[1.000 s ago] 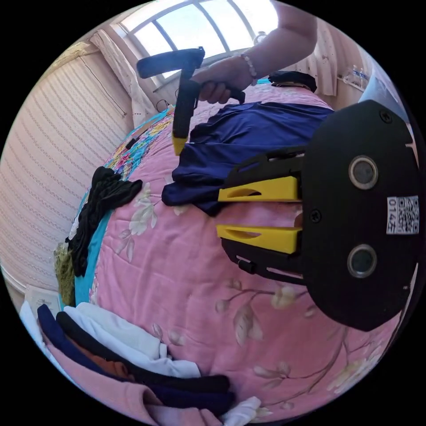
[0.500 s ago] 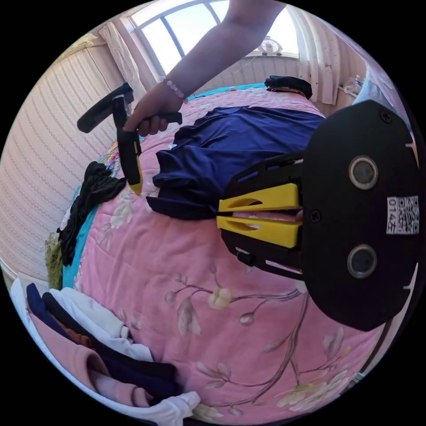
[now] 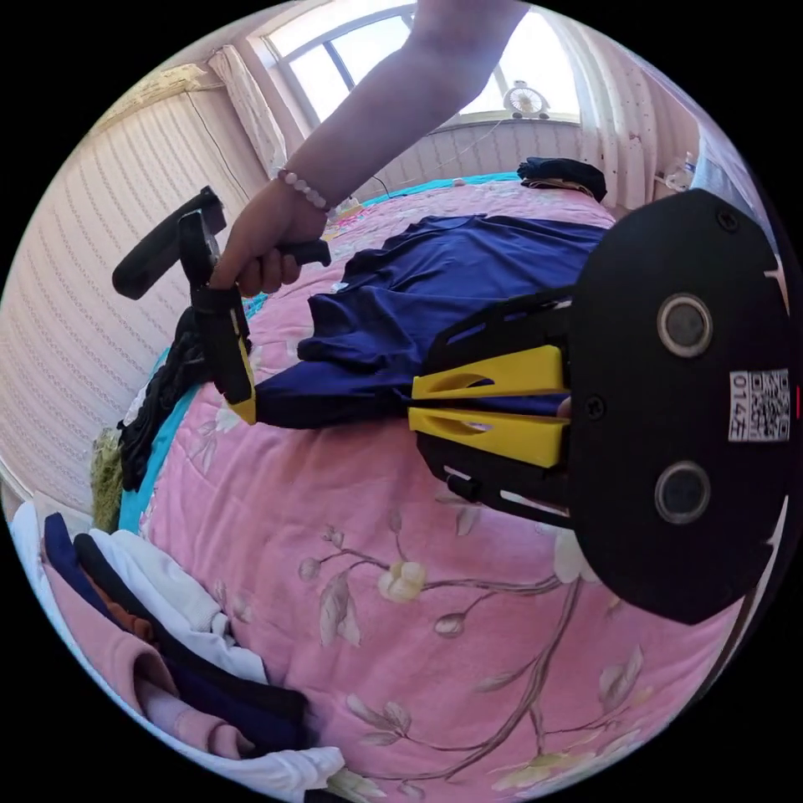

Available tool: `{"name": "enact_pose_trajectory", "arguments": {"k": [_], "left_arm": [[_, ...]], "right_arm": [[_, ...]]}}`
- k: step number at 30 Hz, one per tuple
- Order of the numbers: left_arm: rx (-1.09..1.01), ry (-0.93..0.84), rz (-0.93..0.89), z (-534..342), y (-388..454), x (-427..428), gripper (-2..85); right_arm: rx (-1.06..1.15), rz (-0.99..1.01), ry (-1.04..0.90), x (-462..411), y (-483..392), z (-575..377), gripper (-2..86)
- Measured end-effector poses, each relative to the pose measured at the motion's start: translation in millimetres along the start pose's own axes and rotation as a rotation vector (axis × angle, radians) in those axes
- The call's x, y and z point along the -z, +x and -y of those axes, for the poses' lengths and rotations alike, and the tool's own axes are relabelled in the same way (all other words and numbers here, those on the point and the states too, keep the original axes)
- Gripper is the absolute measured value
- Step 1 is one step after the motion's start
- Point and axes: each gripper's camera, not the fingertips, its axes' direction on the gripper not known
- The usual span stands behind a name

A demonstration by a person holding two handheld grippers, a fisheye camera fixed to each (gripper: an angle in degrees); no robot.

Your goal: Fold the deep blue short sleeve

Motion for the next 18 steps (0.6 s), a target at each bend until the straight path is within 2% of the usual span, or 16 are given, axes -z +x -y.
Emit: {"name": "enact_pose_trajectory", "arguments": {"k": [5, 10, 12, 14, 16, 18], "left_arm": [[0.028, 0.111, -0.007, -2.8, -18.7, 28.4, -1.0], [0.076, 0.098, 0.058, -13.4, -43.8, 25.2, -0.8], [0.121, 0.061, 0.097, -20.8, -59.6, 14.1, -0.5], [0.174, 0.086, 0.031, -26.4, -72.9, 13.5, 0.3], [0.221, 0.097, -0.045, -29.7, -83.5, 18.1, 1.9], [0.261, 0.134, -0.085, -38.2, -91.3, 30.5, 3.4]], "right_arm": [[0.053, -0.001, 0.057, -3.1, -6.7, 27.3, 0.2], [0.058, -0.005, 0.086, -24.9, -14.6, 46.5, 0.5], [0.026, -0.071, 0.058, -41.8, -13.3, 51.3, 0.9], [-0.007, -0.102, -0.003, -56.1, -7.3, 53.1, 1.7], [-0.044, -0.064, 0.049, -44.6, -3.3, 49.2, 3.3], [-0.026, -0.037, 0.193, -12.6, -4.9, 36.7, 3.3]]}}
